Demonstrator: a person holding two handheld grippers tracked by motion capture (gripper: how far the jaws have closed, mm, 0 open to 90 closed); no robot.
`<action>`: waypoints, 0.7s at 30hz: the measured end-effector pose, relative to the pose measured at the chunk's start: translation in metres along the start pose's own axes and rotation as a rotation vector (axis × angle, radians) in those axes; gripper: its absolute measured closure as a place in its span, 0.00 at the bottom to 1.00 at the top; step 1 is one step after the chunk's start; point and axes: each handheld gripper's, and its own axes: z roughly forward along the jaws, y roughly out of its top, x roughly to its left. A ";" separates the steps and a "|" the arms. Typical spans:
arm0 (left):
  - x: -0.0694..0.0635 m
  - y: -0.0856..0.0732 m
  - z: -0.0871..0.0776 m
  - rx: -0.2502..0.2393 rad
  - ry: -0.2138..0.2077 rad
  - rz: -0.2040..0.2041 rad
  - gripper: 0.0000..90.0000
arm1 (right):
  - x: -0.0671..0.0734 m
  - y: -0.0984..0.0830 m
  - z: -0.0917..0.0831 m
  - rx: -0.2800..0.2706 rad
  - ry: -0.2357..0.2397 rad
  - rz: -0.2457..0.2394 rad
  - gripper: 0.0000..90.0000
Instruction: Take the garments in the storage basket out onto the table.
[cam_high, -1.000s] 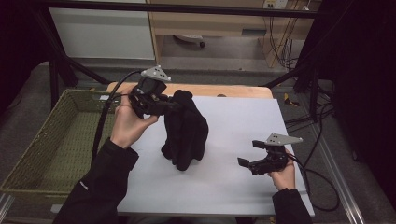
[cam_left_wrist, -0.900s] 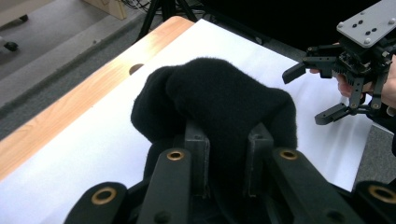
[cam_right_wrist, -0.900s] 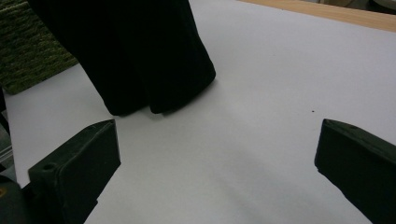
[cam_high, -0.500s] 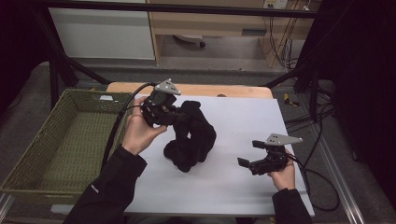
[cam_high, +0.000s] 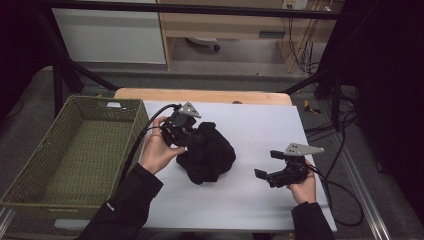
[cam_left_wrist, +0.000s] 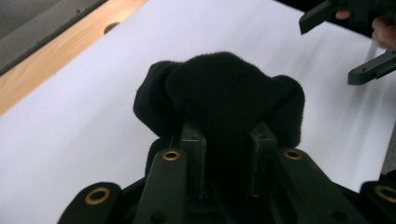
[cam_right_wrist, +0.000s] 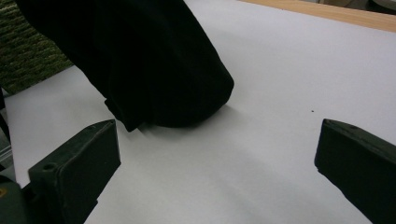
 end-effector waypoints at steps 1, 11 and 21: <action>0.000 -0.002 0.003 0.004 0.000 -0.005 0.81 | 0.000 0.000 0.000 0.001 -0.001 0.000 0.01; 0.003 -0.023 0.022 0.047 0.004 -0.035 0.71 | 0.000 0.000 0.001 0.004 0.000 0.003 0.01; 0.007 -0.031 0.022 0.052 0.021 -0.062 0.39 | 0.000 0.000 0.001 0.004 -0.002 0.003 0.01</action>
